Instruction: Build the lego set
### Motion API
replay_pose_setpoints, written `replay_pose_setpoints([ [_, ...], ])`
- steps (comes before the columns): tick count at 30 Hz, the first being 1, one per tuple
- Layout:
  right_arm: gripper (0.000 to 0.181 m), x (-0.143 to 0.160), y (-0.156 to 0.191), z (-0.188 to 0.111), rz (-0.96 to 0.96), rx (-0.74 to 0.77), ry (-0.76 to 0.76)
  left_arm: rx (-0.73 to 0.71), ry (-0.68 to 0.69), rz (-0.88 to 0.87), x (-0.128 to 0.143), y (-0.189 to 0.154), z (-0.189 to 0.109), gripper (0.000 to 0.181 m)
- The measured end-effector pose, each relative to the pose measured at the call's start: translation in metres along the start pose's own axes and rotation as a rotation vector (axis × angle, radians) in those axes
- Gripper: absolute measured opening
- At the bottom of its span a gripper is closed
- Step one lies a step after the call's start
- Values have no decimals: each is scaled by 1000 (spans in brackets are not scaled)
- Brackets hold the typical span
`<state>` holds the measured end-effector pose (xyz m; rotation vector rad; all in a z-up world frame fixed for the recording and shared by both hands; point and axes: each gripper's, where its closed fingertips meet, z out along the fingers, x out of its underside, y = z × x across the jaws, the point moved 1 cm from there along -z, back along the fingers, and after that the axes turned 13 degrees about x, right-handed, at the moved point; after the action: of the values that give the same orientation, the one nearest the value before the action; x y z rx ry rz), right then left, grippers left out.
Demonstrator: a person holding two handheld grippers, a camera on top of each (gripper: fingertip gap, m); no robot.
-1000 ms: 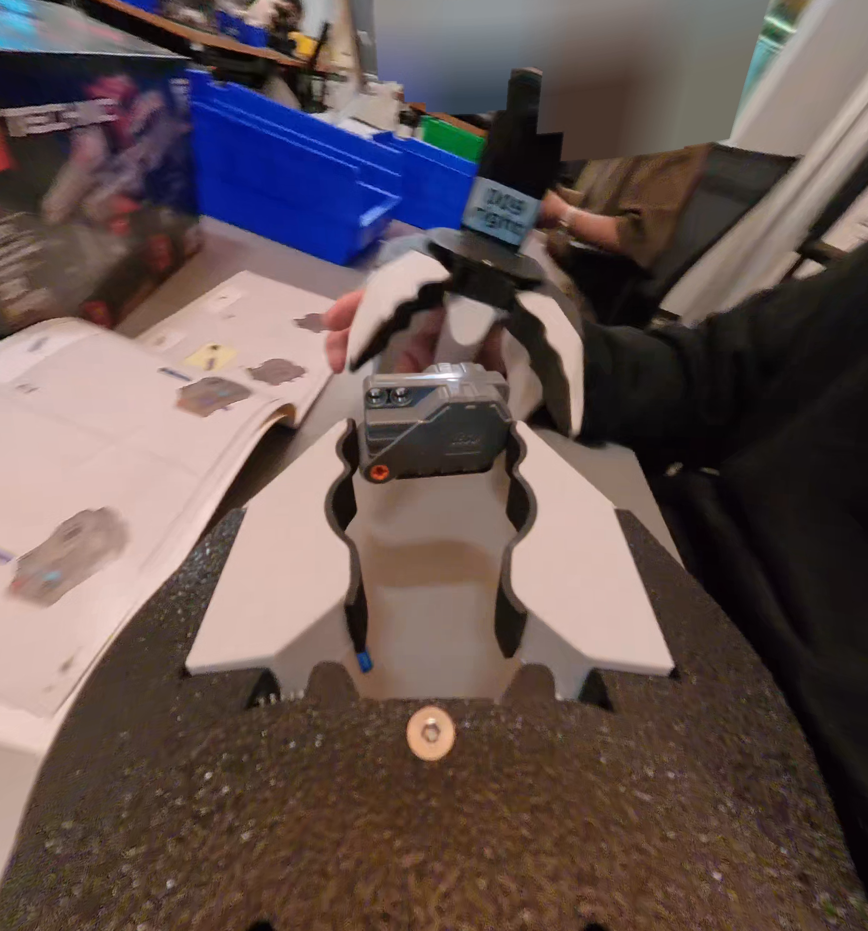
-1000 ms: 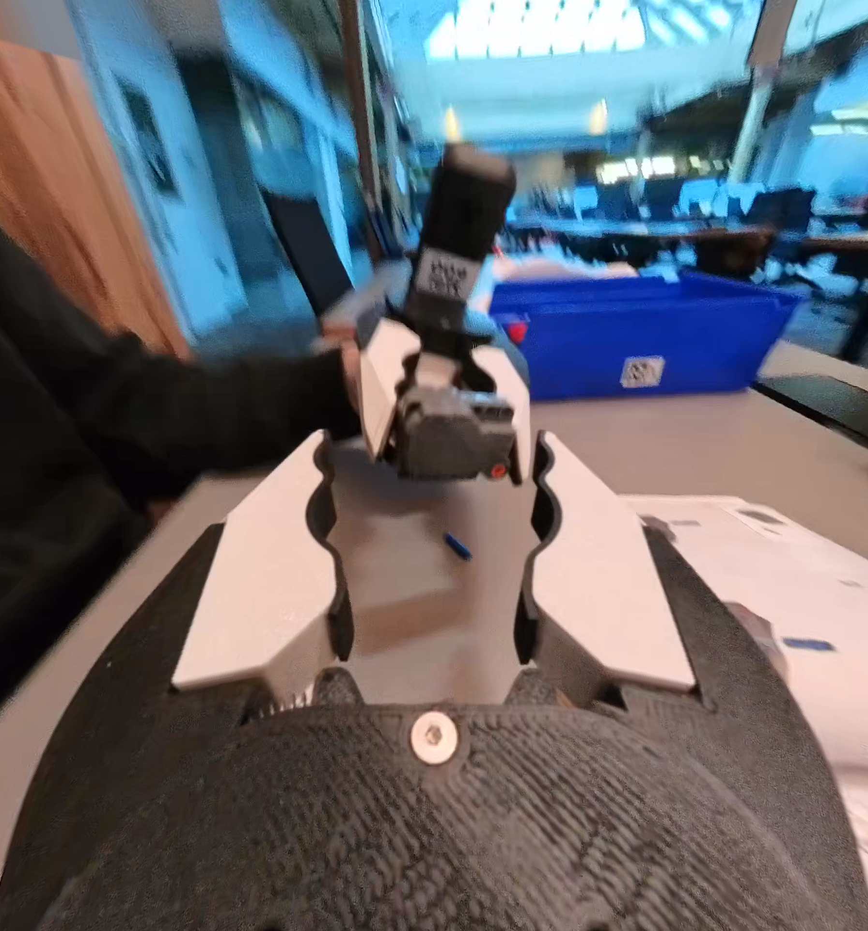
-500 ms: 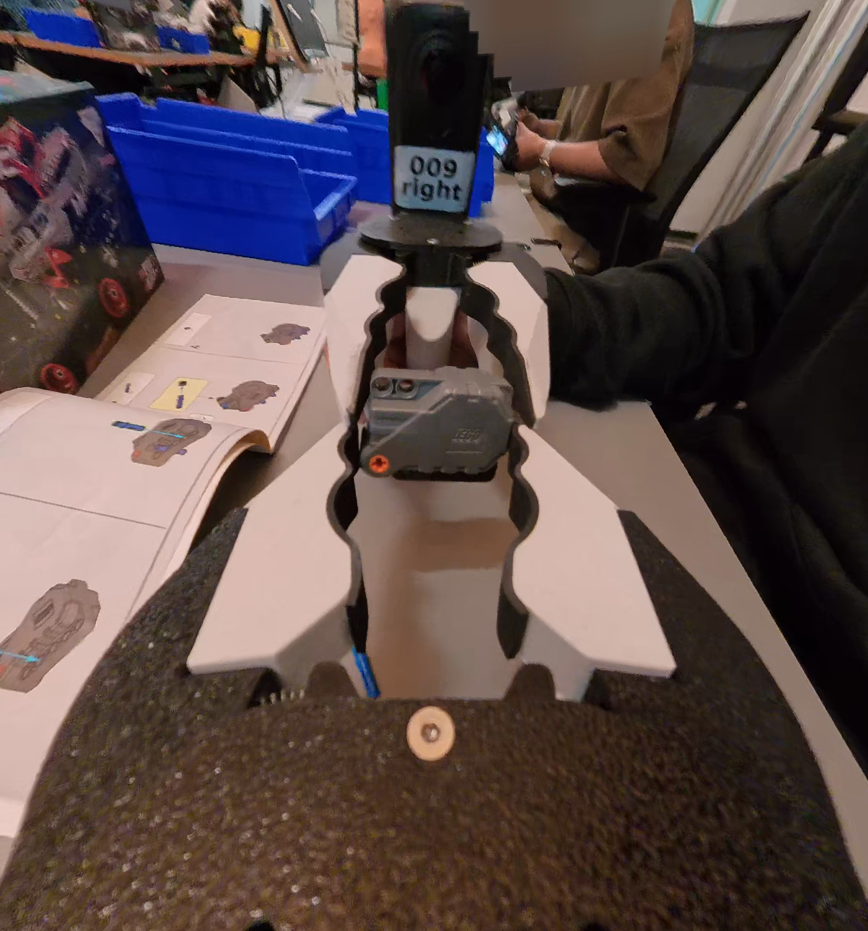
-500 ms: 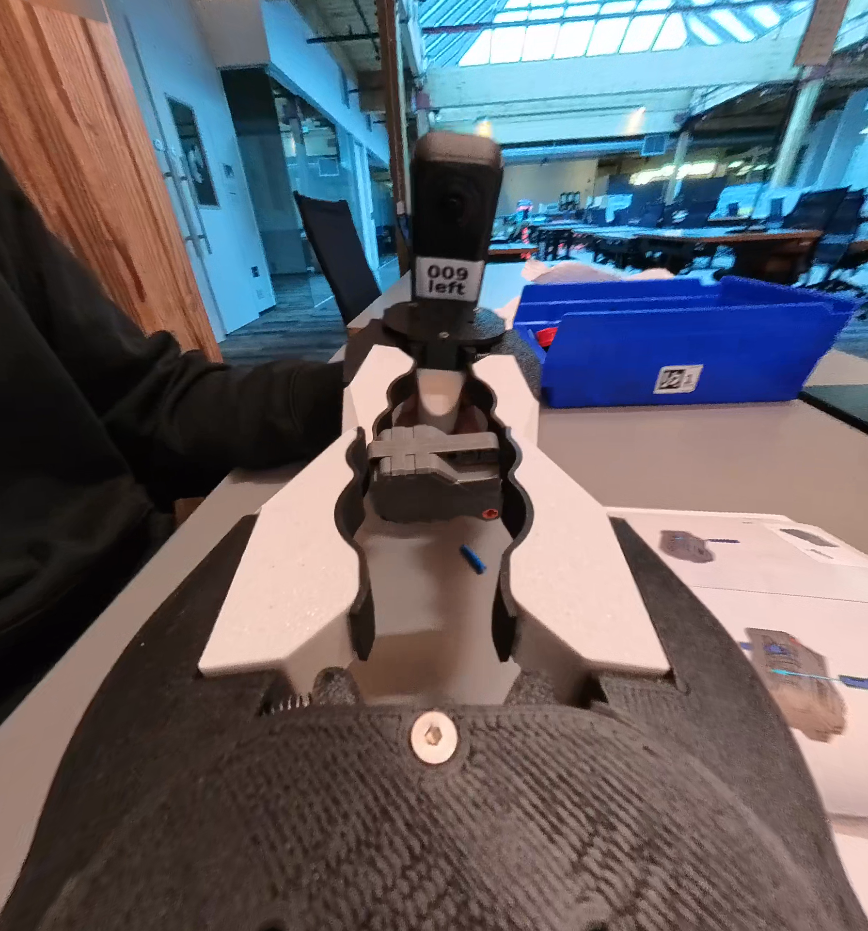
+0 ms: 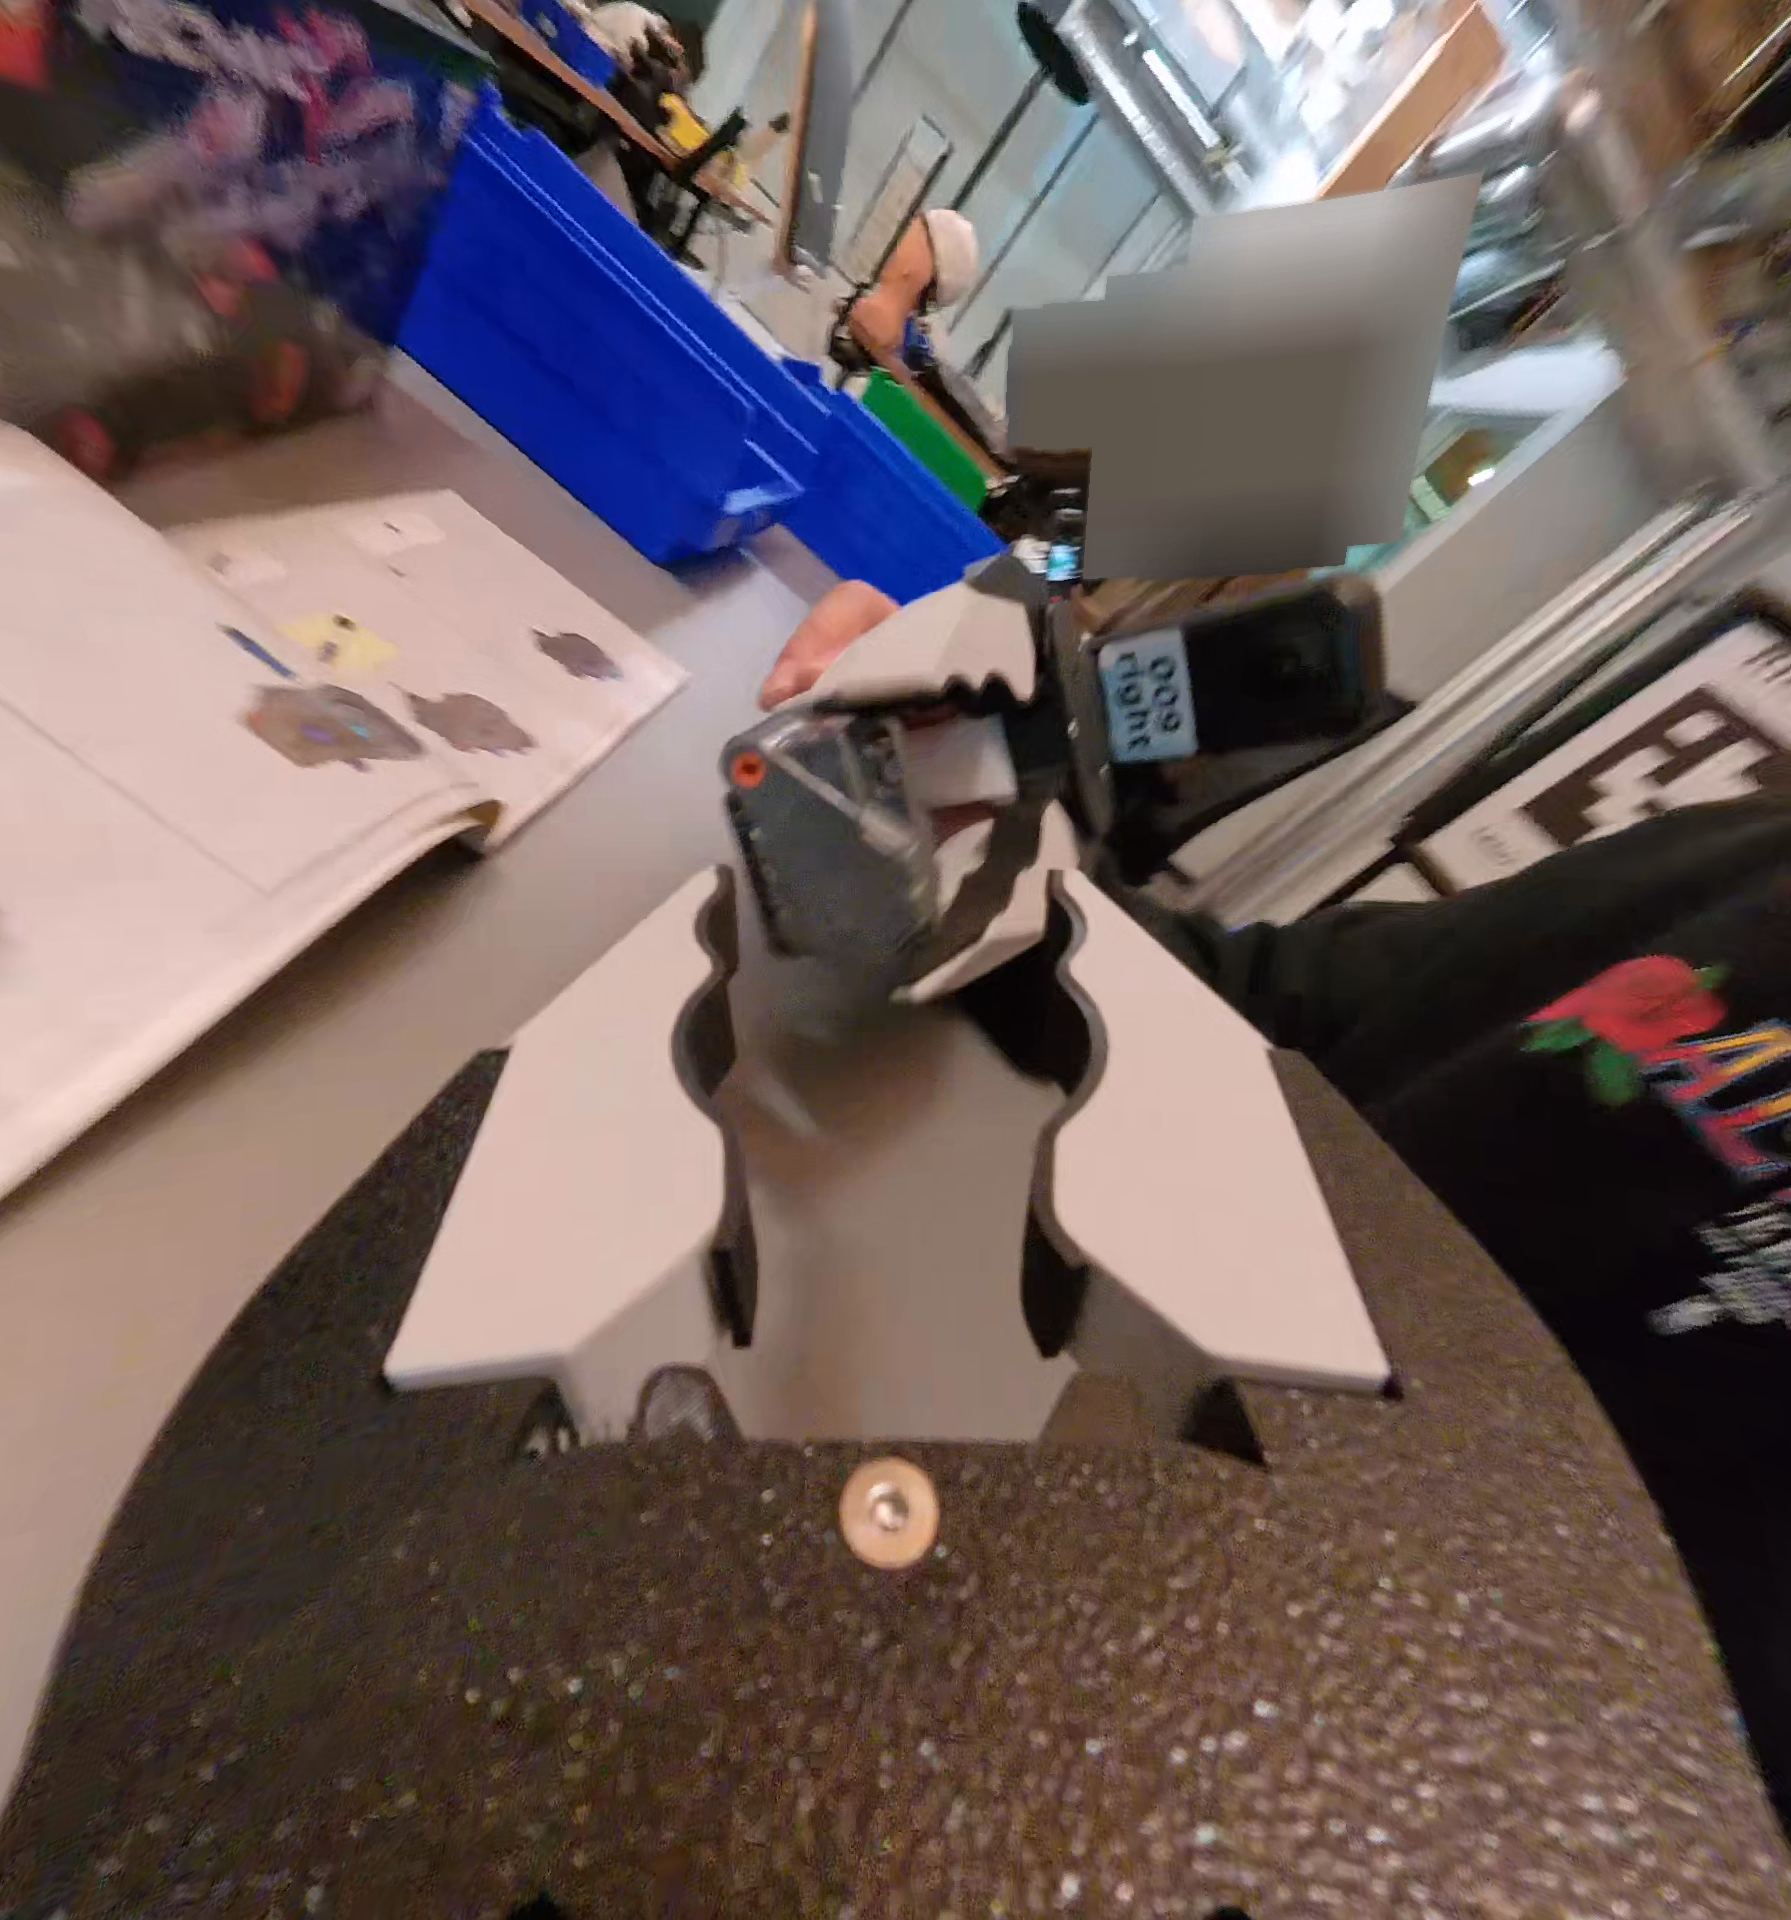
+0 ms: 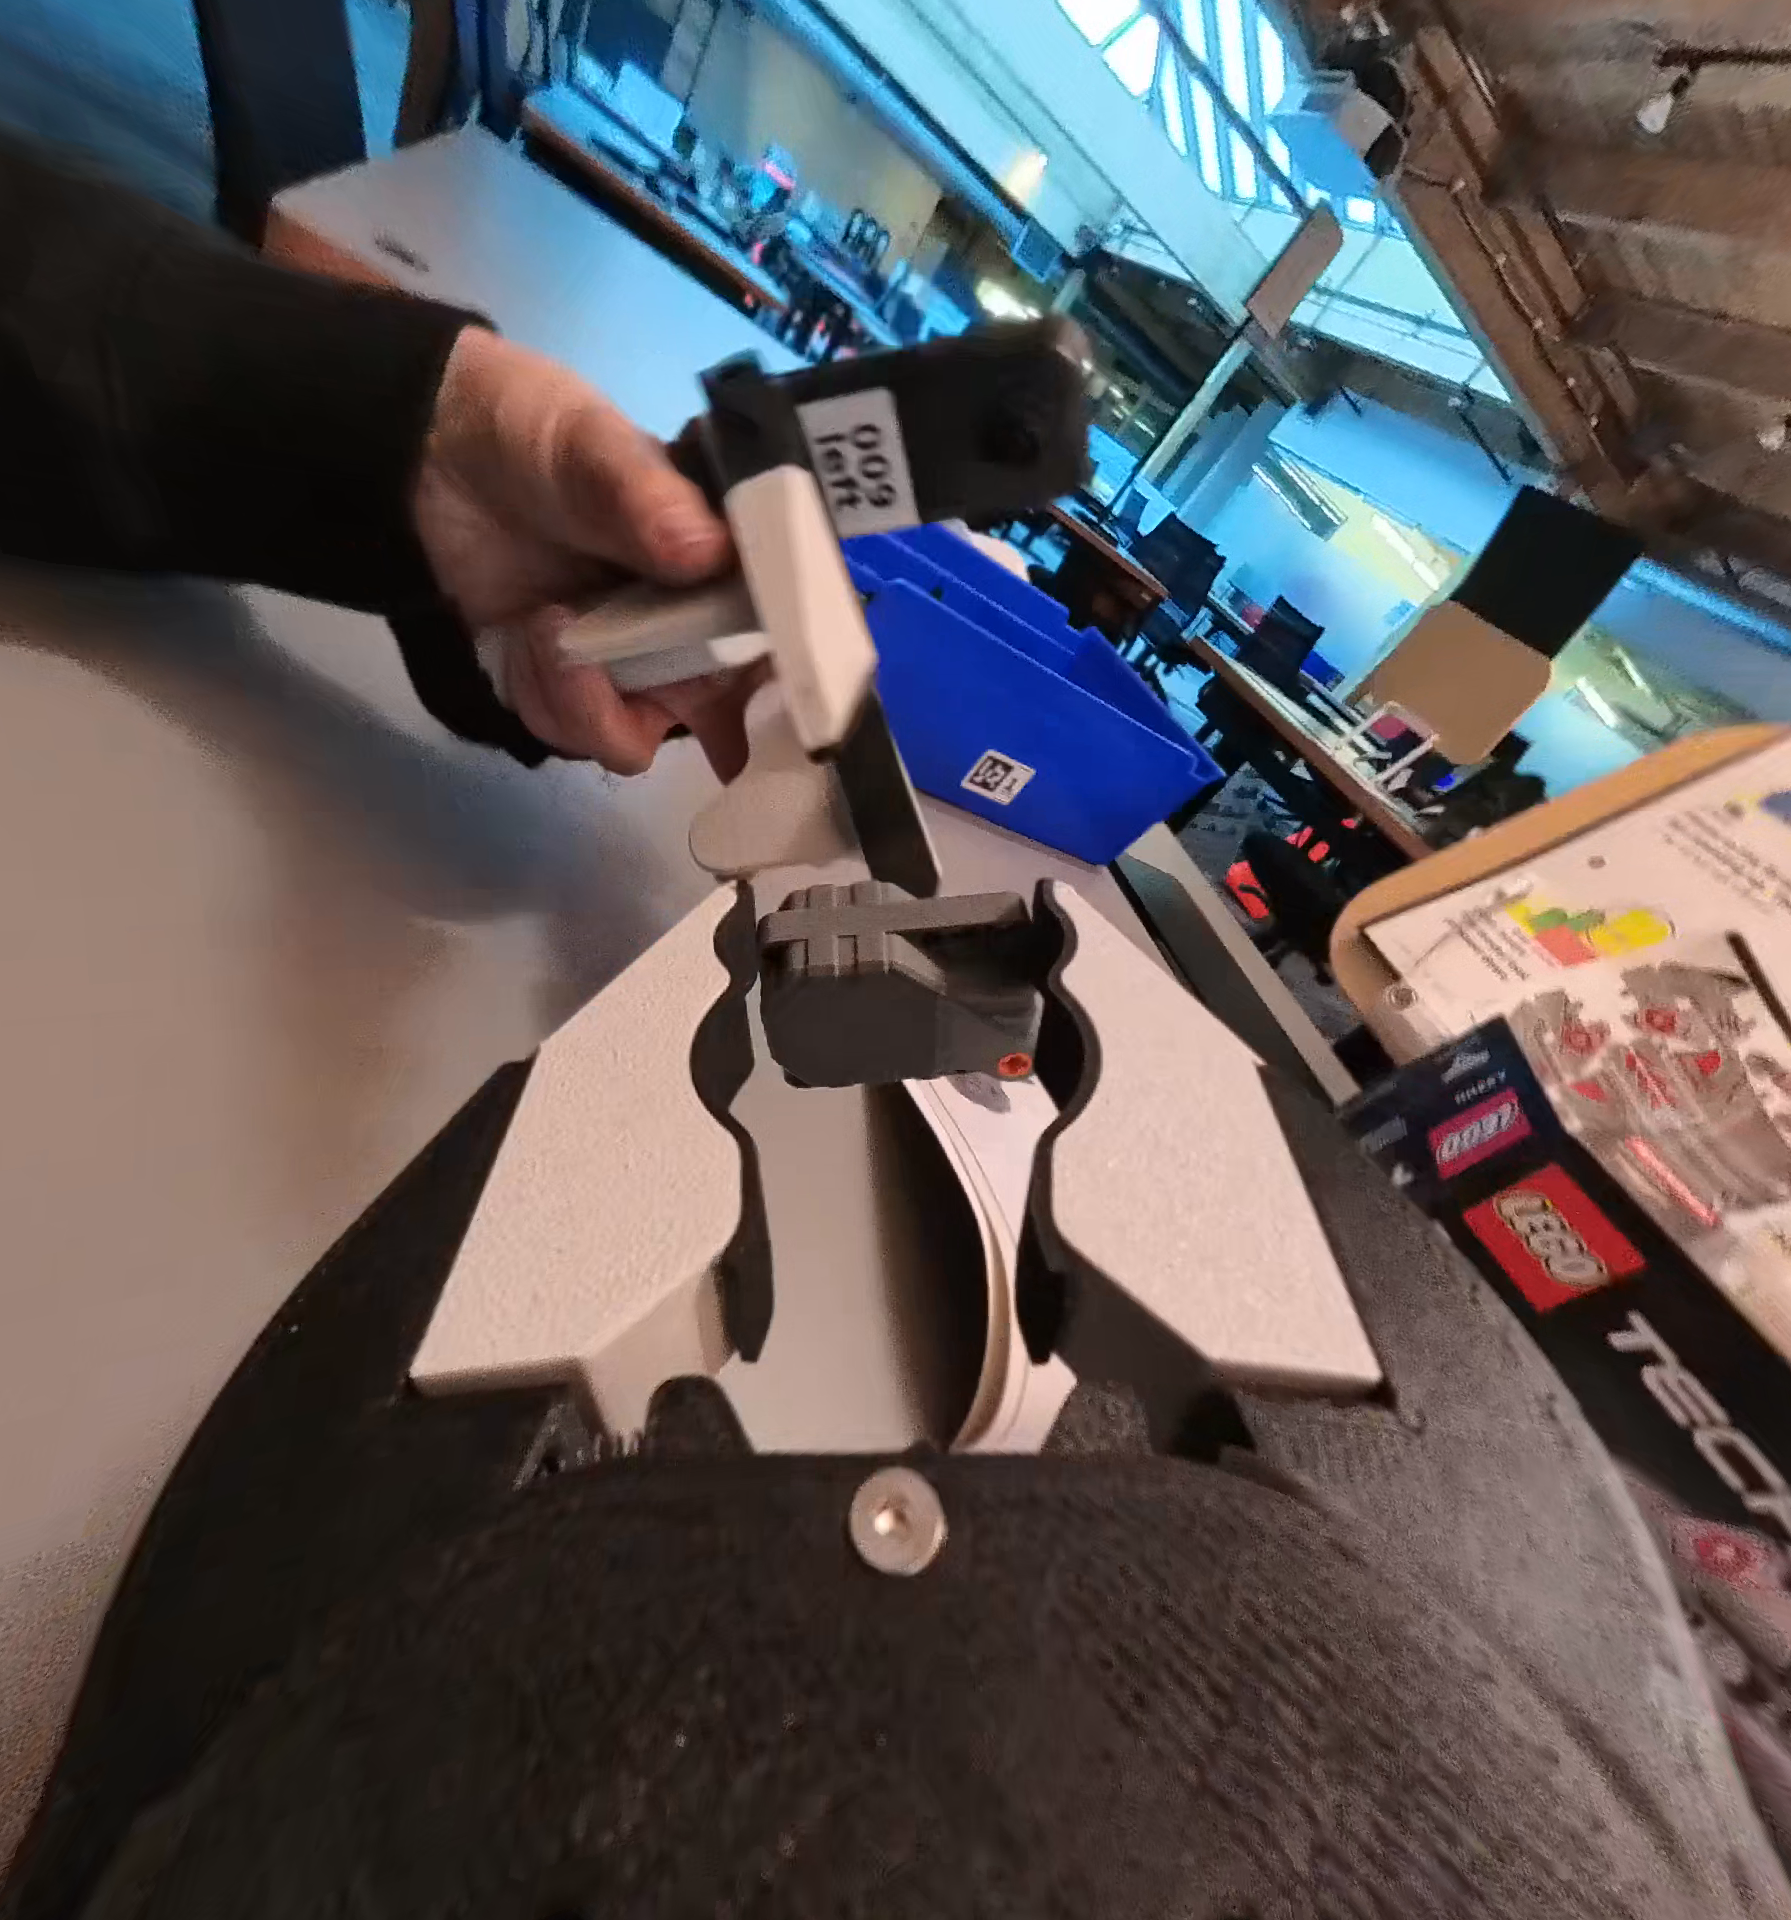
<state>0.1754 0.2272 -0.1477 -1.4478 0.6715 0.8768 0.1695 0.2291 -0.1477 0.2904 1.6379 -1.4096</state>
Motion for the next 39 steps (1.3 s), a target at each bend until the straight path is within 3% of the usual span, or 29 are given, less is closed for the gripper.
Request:
replay_pose_setpoints([
  [5, 52, 1, 22, 7, -74, -56, 14, -44, 77, -113, 22, 14, 13, 38],
  [12, 54, 9, 23, 6, -64, -50, 3, -138, 107, -179, 27, 19, 11, 37],
  [13, 64, 13, 19, 8, -75, -21, 28, -140, 115, -178, 28, 17, 11, 37],
  [15, 65, 26, 20, 9, -139, -24, 94, -128, 113, -175, 25, 11, 13, 37],
  [20, 61, 8, 22, 11, -18, -30, 1, -150, 115, -182, 26, 13, 16, 37],
  [24, 55, 14, 28, 14, -18, -42, 23, -186, 132, -182, 29, 16, 15, 37],
  [27, 63, 13, 21, 14, 27, -11, 18, -189, 120, -170, 25, 13, 13, 37],
  [39, 61, 19, 24, 15, -21, -27, 22, -247, 160, -150, 27, 13, 8, 37],
])
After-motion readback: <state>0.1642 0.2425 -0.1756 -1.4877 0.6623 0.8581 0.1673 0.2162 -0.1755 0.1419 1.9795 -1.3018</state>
